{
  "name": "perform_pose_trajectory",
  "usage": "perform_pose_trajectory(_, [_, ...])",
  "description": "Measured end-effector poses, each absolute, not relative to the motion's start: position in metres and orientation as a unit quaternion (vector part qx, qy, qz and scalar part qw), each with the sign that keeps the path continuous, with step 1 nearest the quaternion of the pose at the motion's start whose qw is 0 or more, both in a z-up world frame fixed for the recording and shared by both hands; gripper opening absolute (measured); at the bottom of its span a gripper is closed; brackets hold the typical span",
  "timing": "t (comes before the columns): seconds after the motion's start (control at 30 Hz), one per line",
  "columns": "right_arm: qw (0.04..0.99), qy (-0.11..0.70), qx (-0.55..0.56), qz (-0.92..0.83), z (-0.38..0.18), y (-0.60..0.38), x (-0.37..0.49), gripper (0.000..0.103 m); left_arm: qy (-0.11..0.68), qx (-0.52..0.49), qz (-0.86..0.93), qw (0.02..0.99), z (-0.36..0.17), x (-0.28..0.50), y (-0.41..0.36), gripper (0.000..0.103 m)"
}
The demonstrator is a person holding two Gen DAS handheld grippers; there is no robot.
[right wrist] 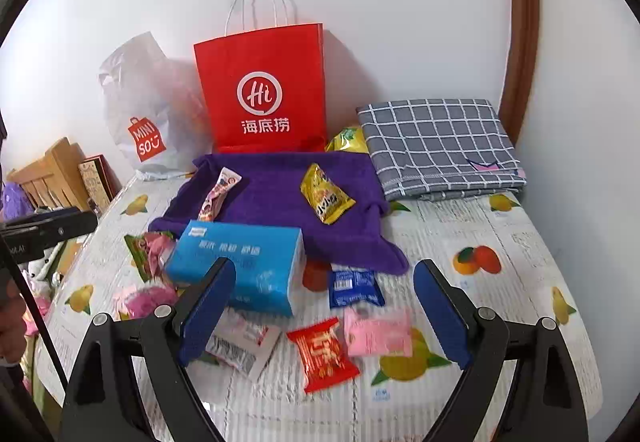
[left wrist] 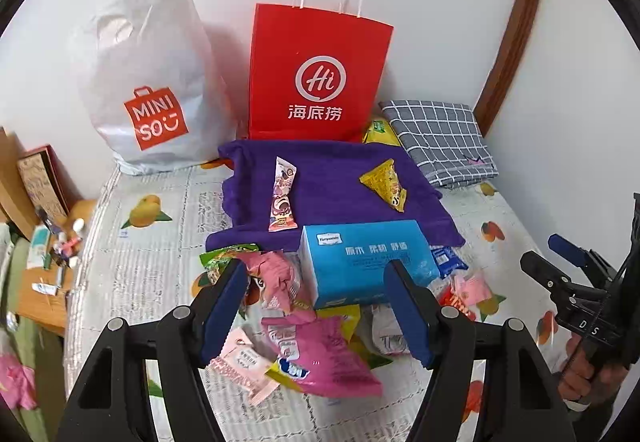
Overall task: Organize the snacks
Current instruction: 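Reach the left tool to the pink wafer packet while the right tool grasps the pink peach cake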
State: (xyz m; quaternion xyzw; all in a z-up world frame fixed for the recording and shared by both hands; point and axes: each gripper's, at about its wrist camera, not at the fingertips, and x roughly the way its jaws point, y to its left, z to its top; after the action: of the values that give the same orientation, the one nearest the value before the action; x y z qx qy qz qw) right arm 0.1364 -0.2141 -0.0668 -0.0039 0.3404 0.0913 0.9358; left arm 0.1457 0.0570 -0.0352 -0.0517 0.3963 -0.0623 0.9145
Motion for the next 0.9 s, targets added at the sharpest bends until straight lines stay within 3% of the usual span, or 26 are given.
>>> perform_pose_trajectory(0.6, [0.937,0.341,0.028,0.071,-0.088,-0.241,0.113,0.088,0.394,-0.062,-0.064,0.915,-0.04,0.114,0.054,0.068])
perform_pose_trajectory(0.9, [0.925,0.376,0.024,0.06,-0.113,-0.257,0.128,0.086,0.413,-0.099,-0.042,0.904,-0.07,0.111,0.073,0.068])
